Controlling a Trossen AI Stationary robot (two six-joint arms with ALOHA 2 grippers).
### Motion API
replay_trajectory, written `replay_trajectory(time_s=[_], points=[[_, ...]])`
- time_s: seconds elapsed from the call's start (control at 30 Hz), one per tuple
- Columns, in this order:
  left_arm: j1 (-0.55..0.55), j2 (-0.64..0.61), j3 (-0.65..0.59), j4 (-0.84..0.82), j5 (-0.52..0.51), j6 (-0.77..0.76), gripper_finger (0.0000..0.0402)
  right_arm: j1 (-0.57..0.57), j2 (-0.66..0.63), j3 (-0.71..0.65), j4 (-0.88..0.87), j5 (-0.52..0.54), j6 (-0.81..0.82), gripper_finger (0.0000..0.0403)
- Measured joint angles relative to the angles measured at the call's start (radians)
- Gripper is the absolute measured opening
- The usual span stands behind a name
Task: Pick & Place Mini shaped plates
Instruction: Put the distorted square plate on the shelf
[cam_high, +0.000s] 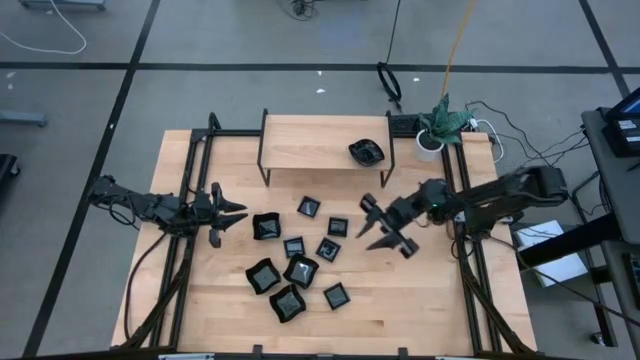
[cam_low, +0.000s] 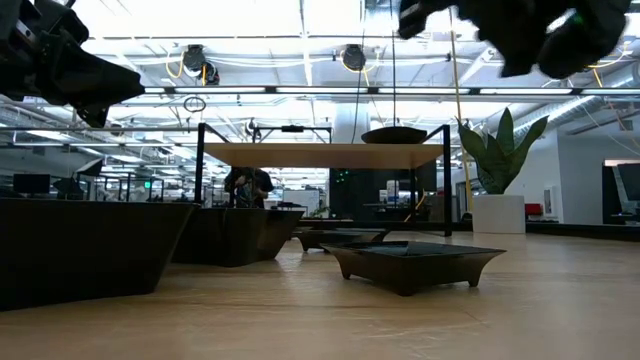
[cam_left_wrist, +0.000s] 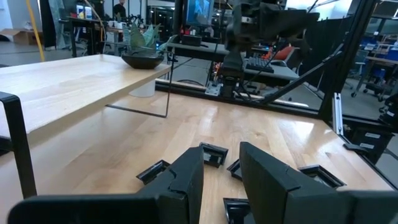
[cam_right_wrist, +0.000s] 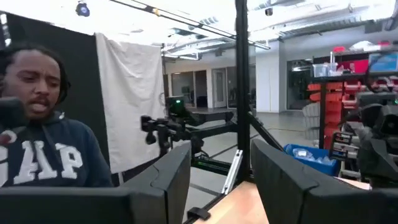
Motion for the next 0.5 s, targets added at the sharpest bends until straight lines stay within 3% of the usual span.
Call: replay_trajectory(time_s=[0.27, 0.5], points=[[0.0, 0.0, 0.0, 0.0, 0.0, 0.0, 0.0106, 0.004, -0.287, -0.241, -0.132, 0.169, -0.08, 0.0157], [0.0, 0.0, 0.0, 0.0, 0.0, 0.0, 0.0106, 0.004, -0.368, -0.397, -0.147, 0.374, -0.156, 0.0157]])
